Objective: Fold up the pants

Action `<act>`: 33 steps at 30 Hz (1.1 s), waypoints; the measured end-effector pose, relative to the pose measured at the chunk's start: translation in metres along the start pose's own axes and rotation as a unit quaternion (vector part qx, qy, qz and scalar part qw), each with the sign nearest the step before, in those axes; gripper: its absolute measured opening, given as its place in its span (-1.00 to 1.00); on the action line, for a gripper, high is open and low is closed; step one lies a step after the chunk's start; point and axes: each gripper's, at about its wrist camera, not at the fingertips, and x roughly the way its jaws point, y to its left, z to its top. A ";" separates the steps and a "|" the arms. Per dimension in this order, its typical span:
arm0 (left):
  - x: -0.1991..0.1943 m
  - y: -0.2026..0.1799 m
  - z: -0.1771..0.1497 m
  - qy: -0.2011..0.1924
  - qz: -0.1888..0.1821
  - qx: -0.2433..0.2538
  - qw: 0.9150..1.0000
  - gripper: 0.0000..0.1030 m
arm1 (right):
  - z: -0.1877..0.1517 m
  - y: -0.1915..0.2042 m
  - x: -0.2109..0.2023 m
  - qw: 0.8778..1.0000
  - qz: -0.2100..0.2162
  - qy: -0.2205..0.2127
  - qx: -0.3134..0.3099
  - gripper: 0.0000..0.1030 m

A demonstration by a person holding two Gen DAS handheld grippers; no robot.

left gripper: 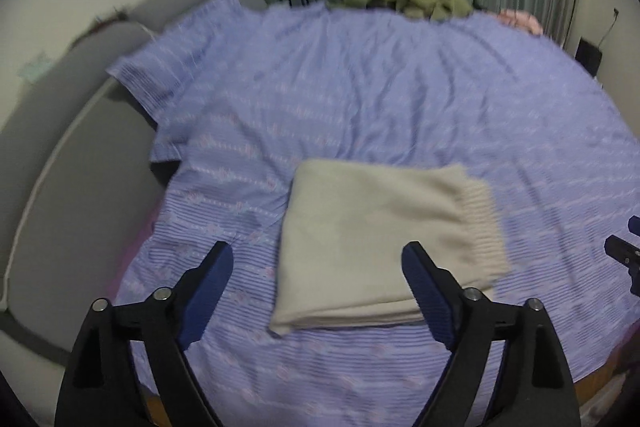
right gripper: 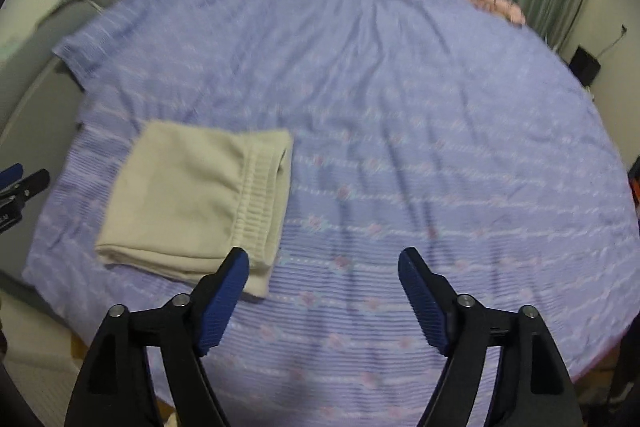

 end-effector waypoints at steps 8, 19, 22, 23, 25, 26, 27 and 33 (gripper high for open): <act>-0.124 -0.111 -0.010 -0.066 -0.011 -0.026 0.997 0.95 | -0.021 -0.094 -0.110 0.996 0.020 -0.084 -0.024 0.78; -0.234 -0.259 -0.037 -0.103 -0.052 -0.025 0.993 1.00 | -0.071 -0.219 -0.221 0.989 0.018 -0.143 -0.034 0.79; -0.251 -0.286 -0.043 -0.111 -0.060 -0.013 0.992 1.00 | -0.083 -0.245 -0.239 0.989 0.013 -0.149 -0.019 0.79; -0.256 -0.293 -0.045 -0.112 -0.062 -0.010 0.992 1.00 | -0.086 -0.252 -0.243 0.988 0.013 -0.150 -0.013 0.79; -0.266 -0.308 -0.049 -0.113 -0.073 -0.006 0.991 1.00 | -0.093 -0.266 -0.252 0.988 0.011 -0.151 0.002 0.79; -0.269 -0.313 -0.051 -0.113 -0.077 -0.004 0.991 1.00 | -0.096 -0.270 -0.255 0.988 0.012 -0.151 0.007 0.79; -0.271 -0.318 -0.052 -0.114 -0.080 -0.003 0.990 1.00 | -0.099 -0.275 -0.259 0.988 0.012 -0.154 0.011 0.79; -0.281 -0.337 -0.057 -0.114 -0.091 0.009 0.989 1.00 | -0.114 -0.293 -0.278 0.986 0.004 -0.167 0.027 0.80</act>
